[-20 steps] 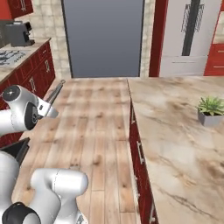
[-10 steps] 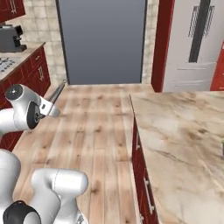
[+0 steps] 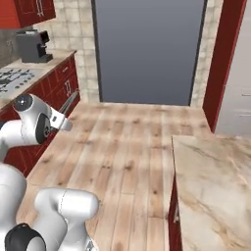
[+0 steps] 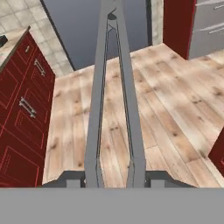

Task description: Pick up the tongs from the counter and place them near the plate next to the oven.

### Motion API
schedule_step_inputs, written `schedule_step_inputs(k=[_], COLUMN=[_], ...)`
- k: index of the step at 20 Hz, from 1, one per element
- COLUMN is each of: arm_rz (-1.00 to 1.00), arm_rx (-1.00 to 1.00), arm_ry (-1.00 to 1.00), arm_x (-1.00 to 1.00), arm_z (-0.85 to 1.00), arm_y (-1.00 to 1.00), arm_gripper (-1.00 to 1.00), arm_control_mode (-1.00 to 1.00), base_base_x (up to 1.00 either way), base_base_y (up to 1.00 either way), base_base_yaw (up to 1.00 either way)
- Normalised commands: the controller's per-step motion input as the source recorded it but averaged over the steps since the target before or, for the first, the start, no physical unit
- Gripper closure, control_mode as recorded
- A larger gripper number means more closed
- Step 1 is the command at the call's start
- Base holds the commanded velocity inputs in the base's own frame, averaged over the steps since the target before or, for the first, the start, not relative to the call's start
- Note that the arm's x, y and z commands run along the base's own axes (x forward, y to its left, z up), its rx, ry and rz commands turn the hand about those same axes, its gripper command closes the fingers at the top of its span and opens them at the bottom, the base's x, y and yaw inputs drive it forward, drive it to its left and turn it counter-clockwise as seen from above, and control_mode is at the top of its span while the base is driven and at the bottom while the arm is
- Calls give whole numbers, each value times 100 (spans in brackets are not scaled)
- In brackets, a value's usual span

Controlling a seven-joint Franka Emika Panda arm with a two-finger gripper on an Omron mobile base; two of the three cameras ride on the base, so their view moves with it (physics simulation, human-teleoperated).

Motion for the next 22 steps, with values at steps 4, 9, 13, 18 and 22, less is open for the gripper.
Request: schedule_step_inputs(k=[4, 9, 13, 18, 22], arm_rz=[0, 0, 0, 0, 0], arm_rx=[0, 0, 0, 0, 0], arm_ry=[0, 0, 0, 0, 0], arm_x=[0, 0, 0, 0, 0], arm_z=[0, 0, 0, 0, 0], arm_y=[0, 0, 0, 0, 0], arm_gripper=[100, 100, 100, 100, 100], arm_control_mode=[100, 100, 100, 100, 100], base_base_x=[81, 19, 10, 70, 100], base_base_y=[12, 17, 13, -1, -50], base_base_yaw=[62, 82, 85, 70, 40])
